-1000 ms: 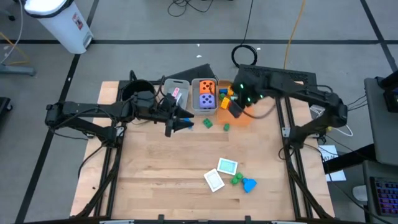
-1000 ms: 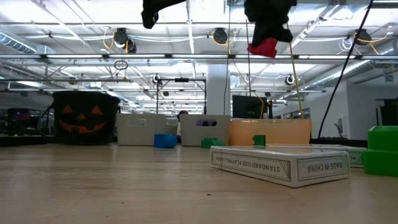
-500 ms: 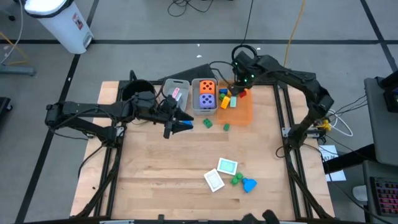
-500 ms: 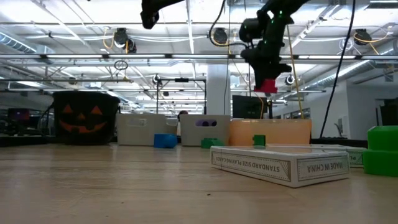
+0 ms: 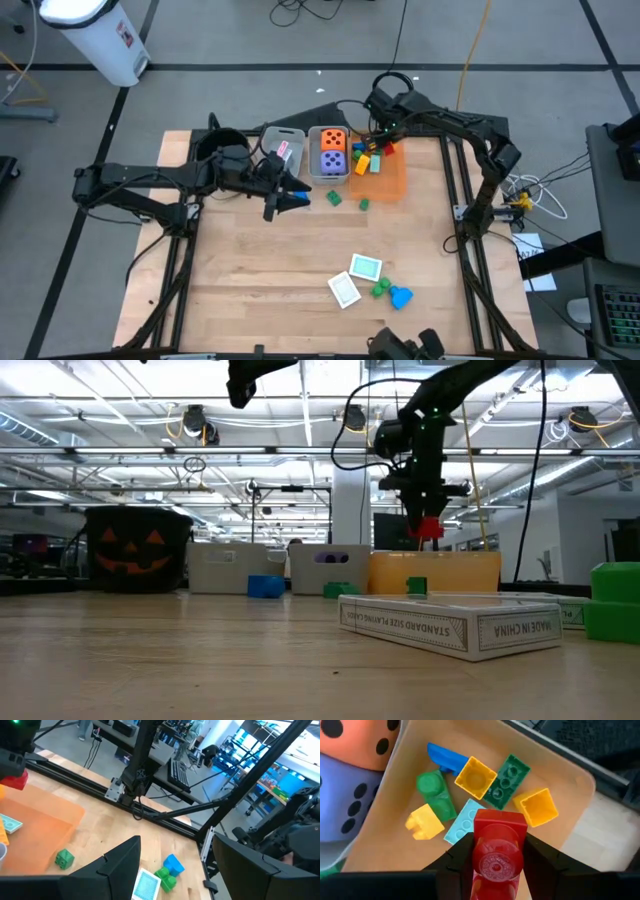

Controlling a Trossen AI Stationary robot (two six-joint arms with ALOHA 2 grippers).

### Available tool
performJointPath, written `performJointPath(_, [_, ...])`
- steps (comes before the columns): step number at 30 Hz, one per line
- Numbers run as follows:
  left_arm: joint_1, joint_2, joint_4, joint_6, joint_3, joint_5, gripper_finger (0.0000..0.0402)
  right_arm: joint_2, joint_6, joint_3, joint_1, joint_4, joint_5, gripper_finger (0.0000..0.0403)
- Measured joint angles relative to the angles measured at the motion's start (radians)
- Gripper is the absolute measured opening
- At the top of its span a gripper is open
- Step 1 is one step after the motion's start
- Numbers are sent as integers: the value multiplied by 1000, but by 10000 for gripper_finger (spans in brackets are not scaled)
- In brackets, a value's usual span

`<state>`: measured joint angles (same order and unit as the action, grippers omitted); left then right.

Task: Pick & Place Toys
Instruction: Put the red game piece into the orange bin

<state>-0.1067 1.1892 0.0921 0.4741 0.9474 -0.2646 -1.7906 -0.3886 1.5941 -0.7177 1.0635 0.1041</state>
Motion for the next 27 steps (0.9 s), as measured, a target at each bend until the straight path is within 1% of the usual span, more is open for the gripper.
performJointPath(4, [-11, 0, 0, -2, 0, 0, 255, 0, -66, -57, 0, -16, -26, 118])
performJointPath(11, [-20, 0, 1, -19, 0, -15, 255, 0, -79, -136, 5, -31, -27, 118])
performJointPath(18, [-21, 0, 1, -20, 0, -22, 255, 0, -97, -187, 14, -126, -32, 118])
performJointPath(22, [-21, 0, 1, -20, 0, -23, 255, 0, -100, -215, 13, -179, -56, 118])
performJointPath(27, [-21, 0, 1, -20, 0, -23, 255, 0, -109, -250, 13, -203, -57, 118])
